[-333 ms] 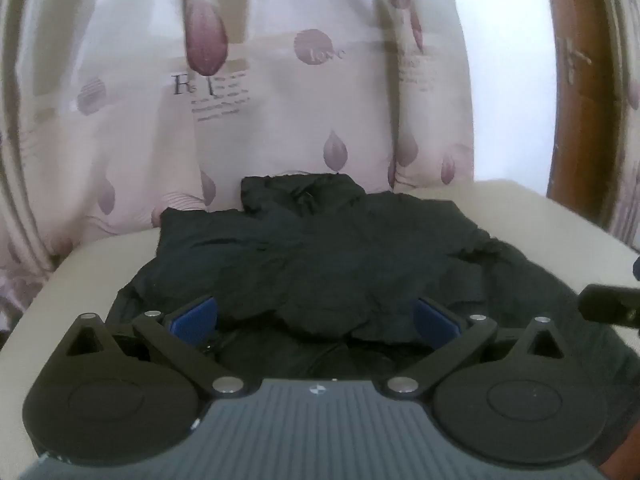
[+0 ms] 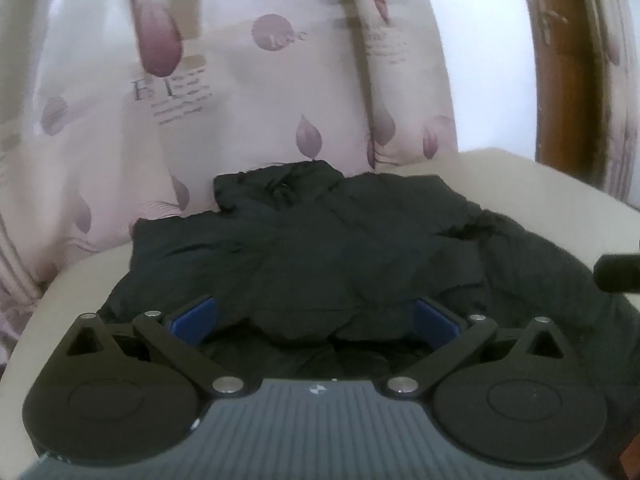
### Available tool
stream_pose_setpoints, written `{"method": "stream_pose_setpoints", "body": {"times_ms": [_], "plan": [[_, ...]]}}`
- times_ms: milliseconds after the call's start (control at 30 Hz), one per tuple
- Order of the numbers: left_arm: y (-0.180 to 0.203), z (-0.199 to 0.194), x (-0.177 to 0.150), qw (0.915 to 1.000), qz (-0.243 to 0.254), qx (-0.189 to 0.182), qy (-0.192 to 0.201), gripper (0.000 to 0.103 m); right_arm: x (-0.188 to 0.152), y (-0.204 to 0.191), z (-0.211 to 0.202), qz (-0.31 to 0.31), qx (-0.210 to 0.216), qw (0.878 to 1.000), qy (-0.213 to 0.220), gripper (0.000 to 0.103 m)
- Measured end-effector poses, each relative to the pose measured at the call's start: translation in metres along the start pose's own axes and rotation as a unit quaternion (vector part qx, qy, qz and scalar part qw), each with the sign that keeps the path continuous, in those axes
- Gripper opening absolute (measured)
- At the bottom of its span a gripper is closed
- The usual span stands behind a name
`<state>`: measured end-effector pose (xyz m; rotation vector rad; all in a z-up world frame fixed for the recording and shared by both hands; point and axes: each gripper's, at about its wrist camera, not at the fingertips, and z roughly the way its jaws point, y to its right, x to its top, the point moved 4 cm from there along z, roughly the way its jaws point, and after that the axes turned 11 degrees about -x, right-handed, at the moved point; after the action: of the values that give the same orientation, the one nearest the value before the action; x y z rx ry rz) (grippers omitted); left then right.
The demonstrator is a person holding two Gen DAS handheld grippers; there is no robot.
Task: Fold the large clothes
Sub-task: 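Approach the black jacket with both grippers open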
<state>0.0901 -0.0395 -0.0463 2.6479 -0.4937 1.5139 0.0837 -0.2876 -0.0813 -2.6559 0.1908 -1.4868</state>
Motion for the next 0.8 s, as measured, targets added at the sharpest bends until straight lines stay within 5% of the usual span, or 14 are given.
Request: {"method": "stream_pose_setpoints", "body": {"times_ms": [800], "plan": [[0.012,0.048,-0.003,0.9982,0.032,-0.005,-0.050,0.103,-0.010,-0.011,0.011,0.025,0.024,0.999,-0.034,0.103]]}}
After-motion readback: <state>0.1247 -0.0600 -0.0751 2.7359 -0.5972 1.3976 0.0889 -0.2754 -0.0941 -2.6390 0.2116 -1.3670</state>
